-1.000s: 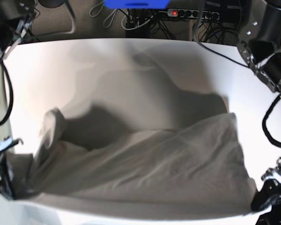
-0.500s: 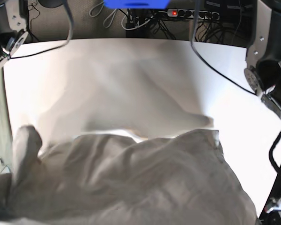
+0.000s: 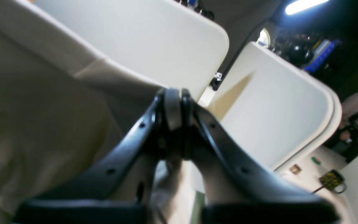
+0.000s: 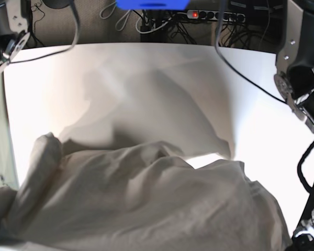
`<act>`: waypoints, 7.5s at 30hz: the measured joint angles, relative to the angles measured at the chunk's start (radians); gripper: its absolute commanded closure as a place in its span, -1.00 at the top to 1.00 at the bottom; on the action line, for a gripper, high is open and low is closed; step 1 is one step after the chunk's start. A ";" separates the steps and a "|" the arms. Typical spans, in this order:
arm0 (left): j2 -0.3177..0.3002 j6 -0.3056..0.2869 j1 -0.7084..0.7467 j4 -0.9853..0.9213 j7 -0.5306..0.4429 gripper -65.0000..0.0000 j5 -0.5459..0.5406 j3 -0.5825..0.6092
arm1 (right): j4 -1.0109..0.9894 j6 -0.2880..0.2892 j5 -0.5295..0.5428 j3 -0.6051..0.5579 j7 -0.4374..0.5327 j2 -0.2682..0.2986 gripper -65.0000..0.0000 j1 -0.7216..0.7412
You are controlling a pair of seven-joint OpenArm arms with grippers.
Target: Layout the t-shirt on the table in an organized manner, then fold the t-shirt properly
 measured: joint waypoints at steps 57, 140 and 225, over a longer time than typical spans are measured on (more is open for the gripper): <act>-0.055 -0.003 0.628 -0.151 0.045 -0.99 -0.136 -0.453 | -0.460 -0.011 -0.286 -0.457 0.002 -0.353 -0.52 -0.067; -0.027 -0.003 0.911 -0.150 0.043 -1.00 -0.299 -0.614 | -1.386 -0.216 -0.286 -1.044 0.716 -0.568 0.32 0.161; -0.025 -0.003 0.700 -0.163 0.046 -1.00 -0.296 -0.460 | -0.769 -0.216 -0.546 -0.915 0.473 -0.367 0.32 -0.077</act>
